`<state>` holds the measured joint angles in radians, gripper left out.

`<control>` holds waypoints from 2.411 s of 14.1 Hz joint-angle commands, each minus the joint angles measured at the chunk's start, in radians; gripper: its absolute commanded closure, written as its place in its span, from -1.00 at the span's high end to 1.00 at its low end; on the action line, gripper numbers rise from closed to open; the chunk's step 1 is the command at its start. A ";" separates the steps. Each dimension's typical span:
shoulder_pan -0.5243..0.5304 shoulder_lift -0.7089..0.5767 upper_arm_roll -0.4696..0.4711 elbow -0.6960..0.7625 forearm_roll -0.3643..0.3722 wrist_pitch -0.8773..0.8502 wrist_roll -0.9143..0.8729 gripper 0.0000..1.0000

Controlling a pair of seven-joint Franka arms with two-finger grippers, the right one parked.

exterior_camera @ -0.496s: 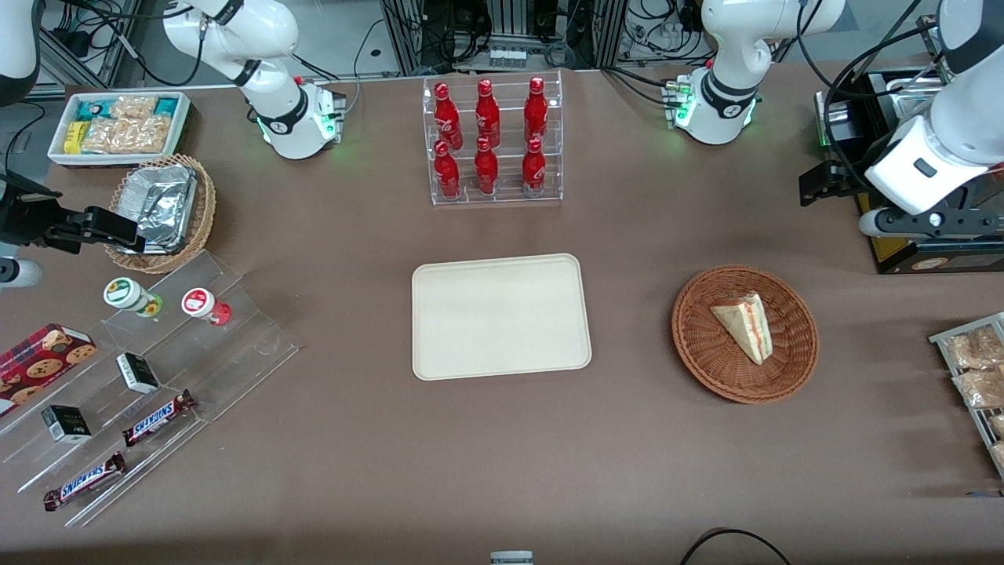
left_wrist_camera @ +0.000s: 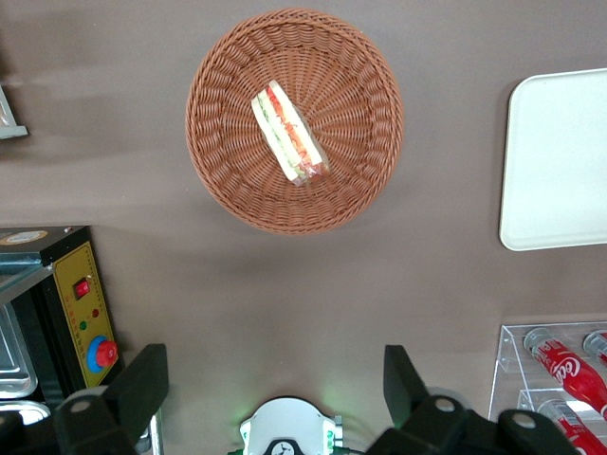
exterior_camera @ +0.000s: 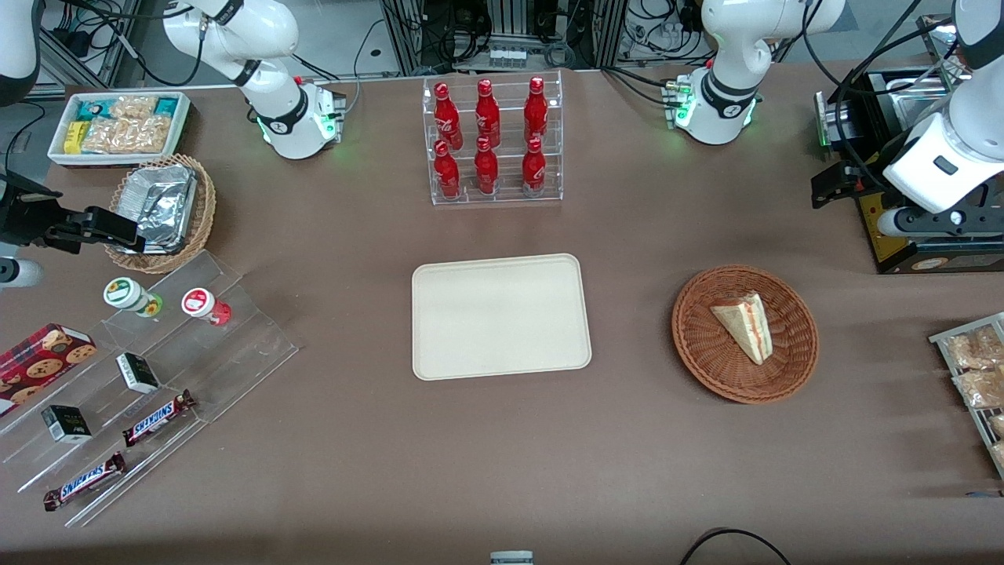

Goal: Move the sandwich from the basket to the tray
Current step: 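Move the left gripper over the wicker basket holding the wrapped sandwich, then lower the open left gripper around the sandwich and close it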

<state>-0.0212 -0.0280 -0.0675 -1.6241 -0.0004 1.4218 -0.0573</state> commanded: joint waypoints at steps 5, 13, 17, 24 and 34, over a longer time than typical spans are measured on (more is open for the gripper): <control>0.000 0.040 -0.002 -0.109 0.008 0.075 -0.006 1.00; -0.013 0.108 -0.008 -0.344 0.010 0.454 -0.160 1.00; -0.013 0.166 -0.008 -0.378 0.010 0.584 -0.326 1.00; -0.014 0.174 -0.008 -0.516 0.008 0.817 -0.533 1.00; -0.014 0.273 -0.006 -0.543 0.010 0.939 -0.618 1.00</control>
<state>-0.0317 0.2216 -0.0743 -2.1652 -0.0006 2.3269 -0.6509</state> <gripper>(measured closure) 0.000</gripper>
